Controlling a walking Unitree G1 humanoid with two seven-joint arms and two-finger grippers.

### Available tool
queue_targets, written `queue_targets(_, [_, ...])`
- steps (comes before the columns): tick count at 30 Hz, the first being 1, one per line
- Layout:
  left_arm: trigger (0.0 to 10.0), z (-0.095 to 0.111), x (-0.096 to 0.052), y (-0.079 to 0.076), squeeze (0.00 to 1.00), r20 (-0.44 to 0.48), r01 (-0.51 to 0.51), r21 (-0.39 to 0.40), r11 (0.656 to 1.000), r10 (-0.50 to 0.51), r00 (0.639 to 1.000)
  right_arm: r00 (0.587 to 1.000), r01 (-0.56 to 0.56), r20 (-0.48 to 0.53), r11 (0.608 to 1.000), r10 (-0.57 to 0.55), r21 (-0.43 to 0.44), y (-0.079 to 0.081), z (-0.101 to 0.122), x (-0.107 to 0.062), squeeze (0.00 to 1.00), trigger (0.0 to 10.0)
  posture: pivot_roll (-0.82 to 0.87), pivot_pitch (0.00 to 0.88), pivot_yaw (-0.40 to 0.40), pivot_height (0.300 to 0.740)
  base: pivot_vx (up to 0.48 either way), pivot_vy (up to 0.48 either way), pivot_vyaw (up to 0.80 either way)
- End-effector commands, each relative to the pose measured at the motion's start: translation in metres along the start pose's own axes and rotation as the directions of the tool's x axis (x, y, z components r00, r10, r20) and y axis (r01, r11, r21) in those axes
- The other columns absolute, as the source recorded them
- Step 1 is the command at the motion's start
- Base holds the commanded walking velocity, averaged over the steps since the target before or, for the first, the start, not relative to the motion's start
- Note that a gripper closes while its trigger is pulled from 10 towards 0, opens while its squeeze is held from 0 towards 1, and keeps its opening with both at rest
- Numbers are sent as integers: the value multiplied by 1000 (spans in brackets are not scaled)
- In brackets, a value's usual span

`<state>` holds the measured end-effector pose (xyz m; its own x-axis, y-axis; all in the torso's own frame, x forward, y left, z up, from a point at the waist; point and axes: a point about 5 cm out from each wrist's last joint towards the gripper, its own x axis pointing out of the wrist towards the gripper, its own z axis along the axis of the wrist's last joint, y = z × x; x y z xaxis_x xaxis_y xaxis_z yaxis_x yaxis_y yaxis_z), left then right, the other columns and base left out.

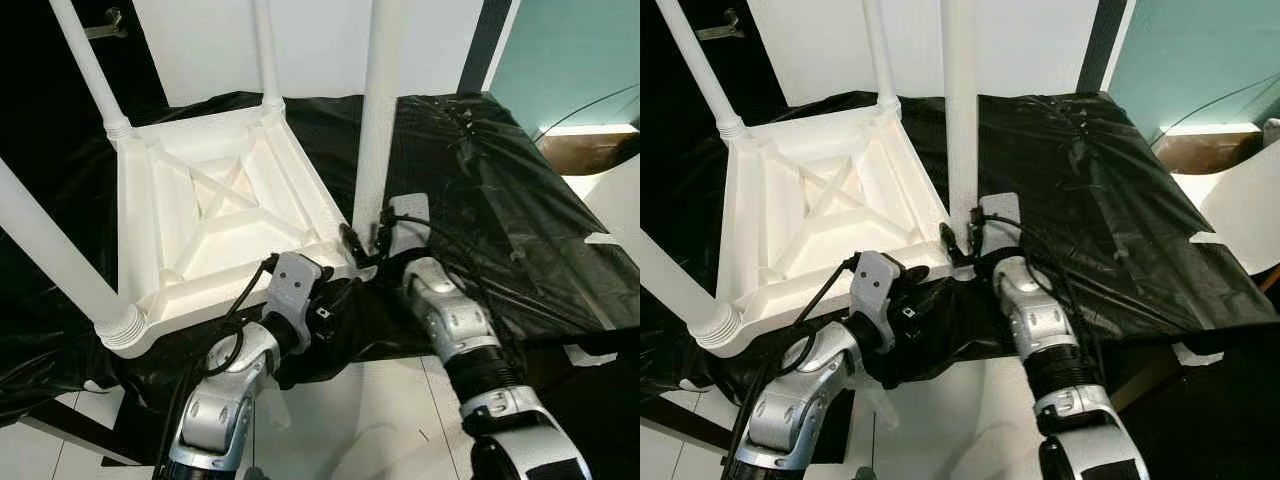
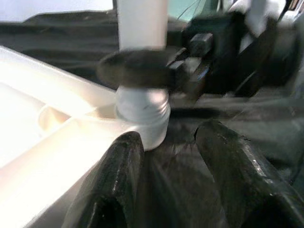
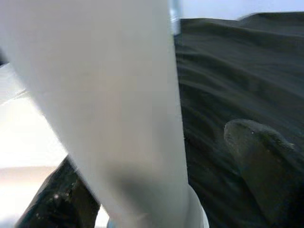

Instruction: Building children table

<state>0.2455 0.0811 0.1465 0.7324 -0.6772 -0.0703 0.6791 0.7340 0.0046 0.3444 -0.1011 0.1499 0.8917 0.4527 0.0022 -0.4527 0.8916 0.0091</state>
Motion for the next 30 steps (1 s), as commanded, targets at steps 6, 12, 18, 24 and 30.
queue_targets(6, [10000,-2,-4,2,0,-11,-47,4,999,48,999,973,-230,-7,969,231,-91,-11,7,0,0,10000,31,8,-25,740,0,0,0])
queue_targets(12, [10000,0,-4,5,0,-6,-62,9,998,62,998,919,-393,-80,907,385,-148,-8,12,18,0,10000,45,0,-28,740,0,0,0])
queue_targets(18, [10000,0,-5,4,0,-7,-54,26,998,55,998,838,-538,-230,823,496,-185,-1,-3,19,0,0,76,0,-39,740,0,0,0])
queue_targets(24, [10000,6,-7,14,0,3,-88,31,996,88,996,833,-538,-252,828,493,-156,-9,-9,16,0,0,90,0,-45,740,0,0,0])
queue_targets(30, [10000,7,-9,19,0,-3,-102,44,994,102,995,870,-469,-248,871,427,-147,-13,-11,18,0,6235,85,5,-55,740,0,0,0])
